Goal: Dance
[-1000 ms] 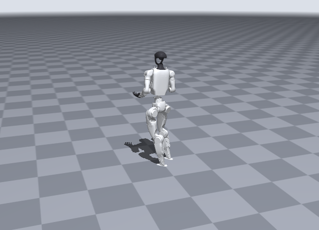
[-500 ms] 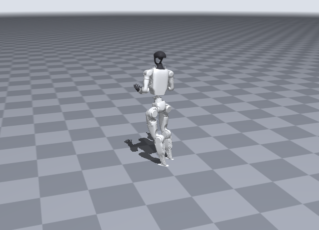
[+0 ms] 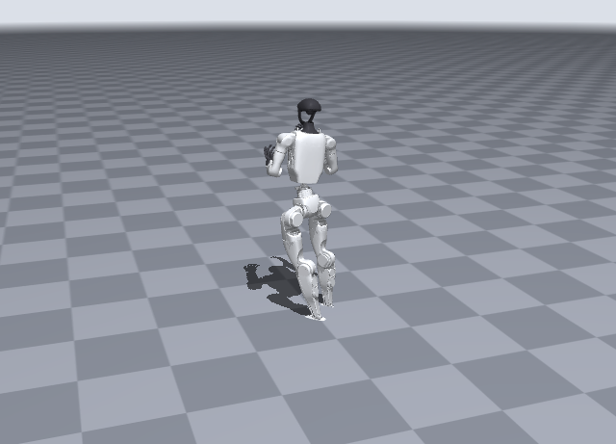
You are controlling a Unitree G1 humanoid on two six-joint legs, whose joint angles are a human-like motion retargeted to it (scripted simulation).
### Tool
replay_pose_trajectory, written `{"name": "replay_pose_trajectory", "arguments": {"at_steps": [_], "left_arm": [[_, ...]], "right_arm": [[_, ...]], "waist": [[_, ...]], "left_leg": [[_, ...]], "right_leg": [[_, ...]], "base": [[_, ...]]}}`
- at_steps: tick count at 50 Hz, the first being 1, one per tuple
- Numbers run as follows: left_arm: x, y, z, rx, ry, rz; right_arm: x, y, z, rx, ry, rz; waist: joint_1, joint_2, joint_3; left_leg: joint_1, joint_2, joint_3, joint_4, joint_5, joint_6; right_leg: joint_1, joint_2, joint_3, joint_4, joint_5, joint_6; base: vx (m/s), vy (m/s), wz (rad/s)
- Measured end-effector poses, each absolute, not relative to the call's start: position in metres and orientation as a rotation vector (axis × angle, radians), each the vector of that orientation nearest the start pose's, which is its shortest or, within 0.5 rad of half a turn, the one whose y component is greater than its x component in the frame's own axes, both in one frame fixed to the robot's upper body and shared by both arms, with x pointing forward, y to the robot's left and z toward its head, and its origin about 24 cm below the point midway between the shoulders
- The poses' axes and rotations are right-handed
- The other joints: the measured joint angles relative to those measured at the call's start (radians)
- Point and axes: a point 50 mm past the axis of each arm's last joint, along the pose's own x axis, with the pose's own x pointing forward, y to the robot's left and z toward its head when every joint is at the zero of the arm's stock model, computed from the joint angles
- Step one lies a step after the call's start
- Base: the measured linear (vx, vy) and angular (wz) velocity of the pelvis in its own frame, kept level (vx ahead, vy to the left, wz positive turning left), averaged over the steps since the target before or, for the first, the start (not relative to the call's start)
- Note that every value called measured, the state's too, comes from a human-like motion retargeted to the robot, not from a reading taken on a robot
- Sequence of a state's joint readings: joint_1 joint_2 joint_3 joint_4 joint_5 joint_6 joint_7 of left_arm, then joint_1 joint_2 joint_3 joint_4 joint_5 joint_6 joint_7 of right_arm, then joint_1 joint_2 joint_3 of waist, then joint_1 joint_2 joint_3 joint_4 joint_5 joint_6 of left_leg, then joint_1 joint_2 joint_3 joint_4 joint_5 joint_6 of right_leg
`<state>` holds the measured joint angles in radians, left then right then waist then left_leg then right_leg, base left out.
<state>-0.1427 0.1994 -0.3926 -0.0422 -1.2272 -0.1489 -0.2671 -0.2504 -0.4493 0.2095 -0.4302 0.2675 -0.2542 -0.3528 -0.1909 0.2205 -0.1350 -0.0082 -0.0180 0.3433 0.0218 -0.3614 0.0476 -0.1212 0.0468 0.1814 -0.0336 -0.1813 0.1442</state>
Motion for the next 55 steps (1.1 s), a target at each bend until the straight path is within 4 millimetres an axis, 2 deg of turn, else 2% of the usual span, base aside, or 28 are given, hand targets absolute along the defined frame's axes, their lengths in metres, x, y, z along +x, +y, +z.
{"name": "replay_pose_trajectory", "arguments": {"at_steps": [7,15,25,34,38,42,48,52,55], "left_arm": [[0.265,0.083,0.143,-0.868,-0.344,-0.792],[0.257,0.071,0.193,-0.704,-0.546,-0.960],[0.248,0.066,0.218,-0.622,-0.680,-0.981],[0.247,0.077,0.226,-0.612,-0.750,-0.871],[0.249,0.088,0.216,-0.587,-0.723,-0.774],[0.252,0.102,0.190,-0.544,-0.627,-0.659],[0.249,0.125,0.123,-0.442,-0.351,-0.489],[0.237,0.137,0.071,-0.392,-0.129,-0.410],[0.226,0.143,0.040,-0.372,0.003,-0.370]], "right_arm": [[0.235,-0.135,0.214,-0.013,-0.837,0.208],[0.227,-0.124,0.220,-0.121,-0.869,0.346],[0.221,-0.117,0.225,-0.225,-0.913,0.391],[0.225,-0.121,0.236,-0.318,-0.986,0.295],[0.226,-0.124,0.241,-0.353,-1.018,0.246],[0.225,-0.127,0.244,-0.388,-1.050,0.202],[0.220,-0.128,0.245,-0.432,-1.101,0.165],[0.213,-0.126,0.243,-0.447,-1.130,0.169],[0.210,-0.125,0.239,-0.450,-1.124,0.181]], "waist": [[0.005,-0.004,-0.008],[0.020,-0.011,-0.017],[0.052,-0.011,-0.015],[0.095,-0.008,-0.012],[0.115,-0.011,-0.008],[0.132,-0.017,-0.003],[0.145,-0.032,0.006],[0.146,-0.038,0.014],[0.144,-0.039,0.020]], "left_leg": [[-0.053,0.010,-0.011,0.077,-0.033,-0.003],[-0.128,0.034,-0.034,0.205,-0.089,-0.012],[-0.200,0.075,-0.068,0.361,-0.154,-0.020],[-0.246,0.108,-0.095,0.470,-0.182,-0.025],[-0.258,0.114,-0.102,0.498,-0.184,-0.025],[-0.259,0.111,-0.105,0.504,-0.178,-0.022],[-0.241,0.090,-0.108,0.476,-0.156,-0.011],[-0.222,0.072,-0.107,0.451,-0.136,-0.005],[-0.211,0.060,-0.107,0.437,-0.123,-0.002]], "right_leg": [[-0.017,-0.003,-0.007,0.000,0.003,0.006],[-0.029,0.000,-0.027,0.000,0.004,0.004],[-0.023,0.021,-0.060,-0.001,0.000,-0.009],[-0.014,0.042,-0.086,-0.002,-0.001,-0.020],[-0.011,0.045,-0.096,-0.002,-0.002,-0.023],[-0.009,0.042,-0.103,-0.002,-0.004,-0.022],[-0.003,0.026,-0.107,0.002,-0.011,-0.013],[-0.005,0.012,-0.110,0.024,-0.028,-0.007],[-0.012,0.003,-0.113,0.053,-0.047,-0.007]], "base": [[0.00,0.00,0.00],[0.00,0.00,0.00],[0.00,0.00,0.00],[0.00,0.00,0.00],[0.00,0.00,0.00],[0.00,0.00,0.00],[0.02,0.01,0.00],[0.05,0.02,0.02],[0.03,0.01,0.02]]}}
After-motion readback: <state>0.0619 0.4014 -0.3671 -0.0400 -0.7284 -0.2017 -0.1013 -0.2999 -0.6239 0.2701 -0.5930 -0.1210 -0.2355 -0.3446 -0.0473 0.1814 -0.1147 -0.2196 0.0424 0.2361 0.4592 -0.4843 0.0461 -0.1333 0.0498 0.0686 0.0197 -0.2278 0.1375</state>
